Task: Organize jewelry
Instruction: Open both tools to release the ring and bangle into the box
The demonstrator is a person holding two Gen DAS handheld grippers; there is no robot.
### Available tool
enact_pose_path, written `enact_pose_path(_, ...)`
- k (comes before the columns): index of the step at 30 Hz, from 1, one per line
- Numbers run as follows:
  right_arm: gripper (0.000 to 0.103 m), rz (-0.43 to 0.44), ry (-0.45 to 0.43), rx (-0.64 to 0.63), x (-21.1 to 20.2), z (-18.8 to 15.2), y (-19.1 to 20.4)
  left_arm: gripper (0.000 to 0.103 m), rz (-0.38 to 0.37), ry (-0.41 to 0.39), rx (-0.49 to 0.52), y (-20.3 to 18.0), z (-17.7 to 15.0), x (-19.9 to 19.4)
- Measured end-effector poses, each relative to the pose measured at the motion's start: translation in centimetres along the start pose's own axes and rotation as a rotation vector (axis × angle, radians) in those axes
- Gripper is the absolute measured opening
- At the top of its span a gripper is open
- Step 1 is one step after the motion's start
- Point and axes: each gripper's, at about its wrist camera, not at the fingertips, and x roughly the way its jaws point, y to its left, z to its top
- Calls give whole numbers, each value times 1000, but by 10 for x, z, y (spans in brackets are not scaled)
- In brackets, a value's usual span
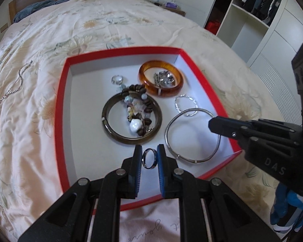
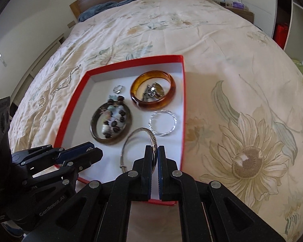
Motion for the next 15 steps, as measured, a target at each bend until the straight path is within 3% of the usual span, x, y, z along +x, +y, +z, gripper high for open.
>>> enact_pose_path(15,5,-18,12,-18,6,-3,-1,16,-6,35,-40,2,-2,7)
